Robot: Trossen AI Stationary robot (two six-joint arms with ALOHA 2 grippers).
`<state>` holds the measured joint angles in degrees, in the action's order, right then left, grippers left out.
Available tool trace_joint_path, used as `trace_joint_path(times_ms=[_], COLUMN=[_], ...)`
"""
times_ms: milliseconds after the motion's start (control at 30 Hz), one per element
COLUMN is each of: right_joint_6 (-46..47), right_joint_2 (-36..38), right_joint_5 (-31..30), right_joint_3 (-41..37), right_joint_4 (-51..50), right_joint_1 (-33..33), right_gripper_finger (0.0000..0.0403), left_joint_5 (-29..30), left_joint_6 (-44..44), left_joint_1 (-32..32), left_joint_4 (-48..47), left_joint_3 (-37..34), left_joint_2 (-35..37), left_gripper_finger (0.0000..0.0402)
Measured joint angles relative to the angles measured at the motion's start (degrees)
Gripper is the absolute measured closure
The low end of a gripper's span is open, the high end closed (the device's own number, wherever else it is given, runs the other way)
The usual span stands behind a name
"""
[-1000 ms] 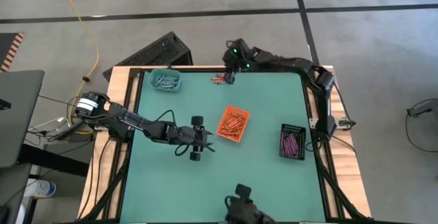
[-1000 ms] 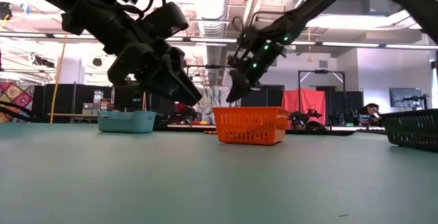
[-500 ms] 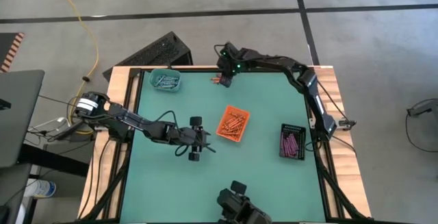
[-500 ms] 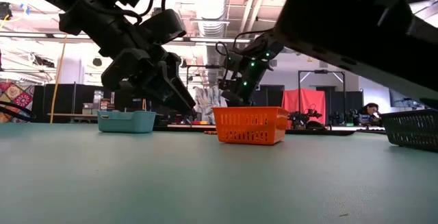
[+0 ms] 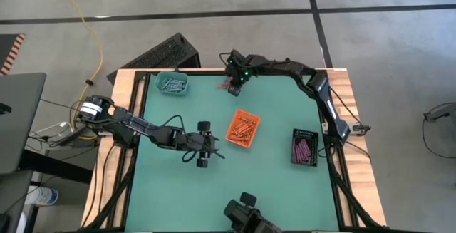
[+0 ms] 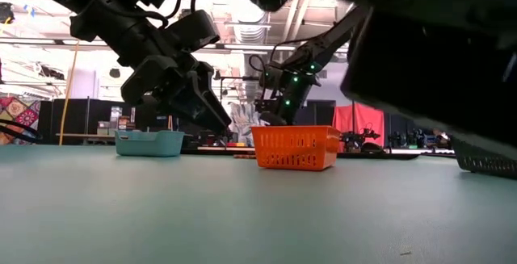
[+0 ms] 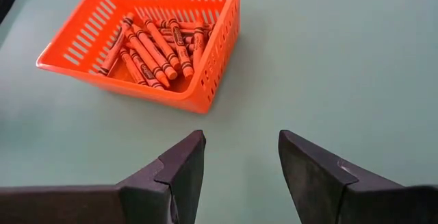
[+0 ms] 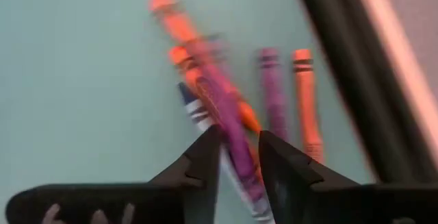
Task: Sort crayons
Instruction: Put the violet crayon into black bin
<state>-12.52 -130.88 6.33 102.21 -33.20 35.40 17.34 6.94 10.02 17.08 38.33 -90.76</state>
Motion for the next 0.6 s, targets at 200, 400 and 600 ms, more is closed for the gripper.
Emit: trace_joint_path(times_ms=[200, 400, 600], right_joint_6=[1.4, 1.4, 0.2], right_joint_2=[-1.0, -1.0, -0.8], right_joint_5=[0.4, 0.0, 0.0], right_joint_3=[0.2, 0.2, 0.3], right_joint_4=[0.2, 0.1, 0.6], right_joint_1=[0.6, 0.3, 0.2], right_gripper_finger=[0.0285, 0.0319, 0.0374], left_joint_5=[-0.1, -0.1, 0.0], left_joint_6=[-1.0, -1.5, -1.6], left_joint_1=[0.3, 1.0, 1.2], left_joint_4=[0.2, 0.2, 0.2], left_joint_3=[0.0, 0.0, 0.0], left_joint_2=[0.0, 0.0, 0.0], left_gripper_finger=[0.0226, 0.0226, 0.0226])
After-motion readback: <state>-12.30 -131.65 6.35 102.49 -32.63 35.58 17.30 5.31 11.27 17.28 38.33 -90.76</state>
